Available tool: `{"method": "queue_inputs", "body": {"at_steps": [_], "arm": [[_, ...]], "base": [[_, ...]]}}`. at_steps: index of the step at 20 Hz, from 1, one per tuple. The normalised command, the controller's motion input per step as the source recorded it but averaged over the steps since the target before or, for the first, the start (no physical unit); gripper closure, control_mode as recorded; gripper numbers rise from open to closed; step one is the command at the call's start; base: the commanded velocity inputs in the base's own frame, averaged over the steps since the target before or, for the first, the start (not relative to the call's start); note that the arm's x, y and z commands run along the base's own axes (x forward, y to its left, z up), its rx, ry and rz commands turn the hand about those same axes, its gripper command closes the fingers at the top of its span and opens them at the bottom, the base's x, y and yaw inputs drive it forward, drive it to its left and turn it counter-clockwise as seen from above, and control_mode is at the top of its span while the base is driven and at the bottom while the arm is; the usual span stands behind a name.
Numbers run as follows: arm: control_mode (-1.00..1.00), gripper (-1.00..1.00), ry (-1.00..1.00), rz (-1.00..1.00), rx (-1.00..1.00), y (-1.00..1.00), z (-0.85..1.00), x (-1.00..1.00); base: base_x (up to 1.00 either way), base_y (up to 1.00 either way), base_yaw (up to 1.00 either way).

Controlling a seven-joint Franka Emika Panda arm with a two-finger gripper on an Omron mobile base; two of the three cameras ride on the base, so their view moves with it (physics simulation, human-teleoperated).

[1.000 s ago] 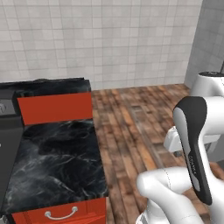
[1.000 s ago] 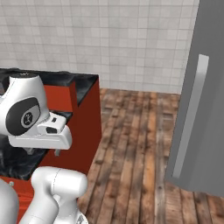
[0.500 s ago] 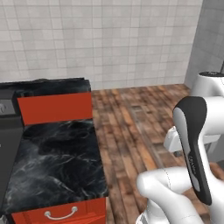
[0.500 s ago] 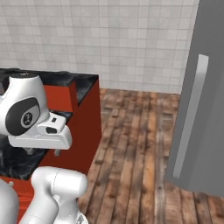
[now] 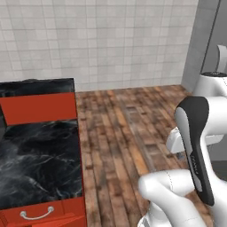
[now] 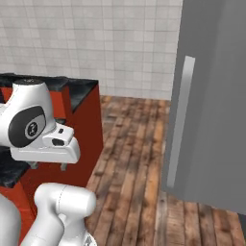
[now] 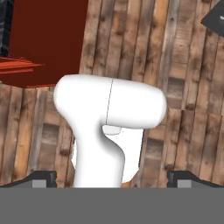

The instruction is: Retrieve the bottle and the shaker from the cabinet and place them next to the mixing bowl on the counter. Then add garlic from the fridge to the mixing bowl.

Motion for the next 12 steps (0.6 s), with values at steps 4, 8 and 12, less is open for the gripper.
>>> {"method": "queue_inputs", "body": {"at_steps": [4,8,12], "arm": [[1.0,-1.0,0.0,0.0,0.0,0.0,0.0,0.0],[1.0,-1.0,0.0,0.0,0.0,0.0,0.0,0.0],[1.0,-1.0,0.0,0.0,0.0,0.0,0.0,0.0]], "base": [[-0.25,0.49,-0.02],[0.08,0.55,0.0],[0.52,-0.34,0.0]]}}
